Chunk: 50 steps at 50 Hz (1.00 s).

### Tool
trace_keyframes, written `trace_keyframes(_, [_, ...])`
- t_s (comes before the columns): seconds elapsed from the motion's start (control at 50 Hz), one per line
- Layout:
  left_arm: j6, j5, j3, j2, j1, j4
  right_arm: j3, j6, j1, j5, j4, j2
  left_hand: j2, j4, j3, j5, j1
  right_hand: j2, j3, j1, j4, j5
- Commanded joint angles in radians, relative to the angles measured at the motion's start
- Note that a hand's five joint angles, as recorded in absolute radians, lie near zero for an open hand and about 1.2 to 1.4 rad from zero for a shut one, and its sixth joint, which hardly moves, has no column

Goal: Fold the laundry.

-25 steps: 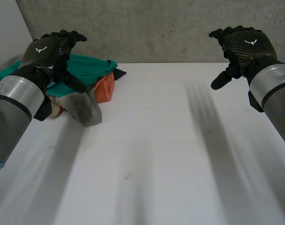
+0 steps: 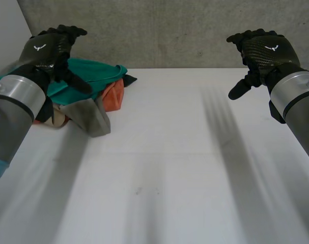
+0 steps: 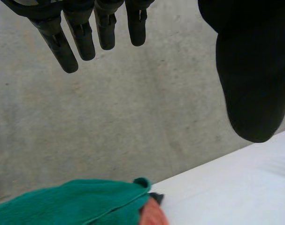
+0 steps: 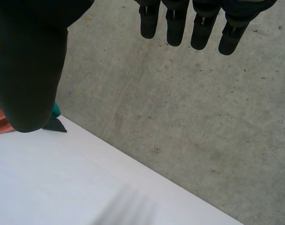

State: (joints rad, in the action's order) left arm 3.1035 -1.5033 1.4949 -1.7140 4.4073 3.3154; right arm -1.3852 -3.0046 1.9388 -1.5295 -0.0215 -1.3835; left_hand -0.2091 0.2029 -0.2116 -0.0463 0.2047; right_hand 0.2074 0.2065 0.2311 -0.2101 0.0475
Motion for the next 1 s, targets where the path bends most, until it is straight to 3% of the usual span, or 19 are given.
trace_keyframes(0.02, [0.099, 0.005, -0.111, -0.215, 0.092, 0.049, 0.000, 0.003, 0.000, 0.002, 0.000, 0.000, -0.010, 0.016, -0.008, 0.002, 0.015, -0.033, -0.032, -0.057, 0.036, -0.047])
trace_keyframes(0.22, [0.343, 0.011, -0.429, -0.604, 0.205, 0.069, 0.002, 0.004, -0.006, 0.002, 0.000, 0.001, -0.034, 0.040, -0.031, -0.022, 0.038, -0.033, -0.032, -0.057, 0.036, -0.047])
trace_keyframes(0.28, [0.391, 0.011, -0.531, -0.700, 0.227, 0.070, 0.002, 0.007, -0.006, 0.000, 0.000, 0.004, -0.151, 0.157, -0.148, -0.139, 0.155, -0.033, -0.032, -0.057, 0.036, -0.047])
trace_keyframes(0.44, [0.403, 0.061, -0.644, -0.812, 0.238, 0.081, 0.006, 0.010, -0.009, 0.000, -0.001, 0.033, -0.952, 0.958, -0.949, -0.940, 0.956, -0.033, -0.032, -0.057, 0.036, -0.047])
trace_keyframes(0.46, [0.403, 0.077, -0.645, -0.812, 0.235, 0.085, 0.006, 0.012, -0.011, 0.000, -0.001, 0.035, -1.185, 1.191, -1.182, -1.173, 1.189, -0.033, -0.032, -0.057, 0.036, -0.047])
trace_keyframes(0.58, [0.400, 0.060, -0.631, -0.765, 0.202, 0.082, 0.011, 0.012, -0.015, 0.000, 0.000, 0.037, -1.187, 1.193, -1.185, -1.175, 1.192, -0.033, -0.032, -0.057, 0.036, -0.047])
trace_keyframes(0.74, [0.365, 0.041, -0.503, -0.431, 0.091, 0.104, 0.023, 0.010, -0.034, 0.000, -0.001, 0.029, -1.187, 1.193, -1.185, -1.175, 1.192, -0.033, -0.032, -0.057, 0.036, -0.047])
trace_keyframes(0.82, [0.261, 0.048, -0.464, -0.271, -0.038, 0.110, 0.034, 0.006, -0.083, 0.003, 0.000, 0.024, -1.187, 1.193, -1.185, -1.175, 1.192, -0.033, -0.032, -0.057, 0.036, -0.047])
trace_keyframes(1.0, [0.072, 0.095, -0.378, -0.182, -0.242, 0.101, 0.046, 0.006, -0.121, 0.006, -0.001, -0.009, -1.187, 1.193, -1.185, -1.175, 1.192, -0.033, -0.032, -0.057, 0.036, -0.047])
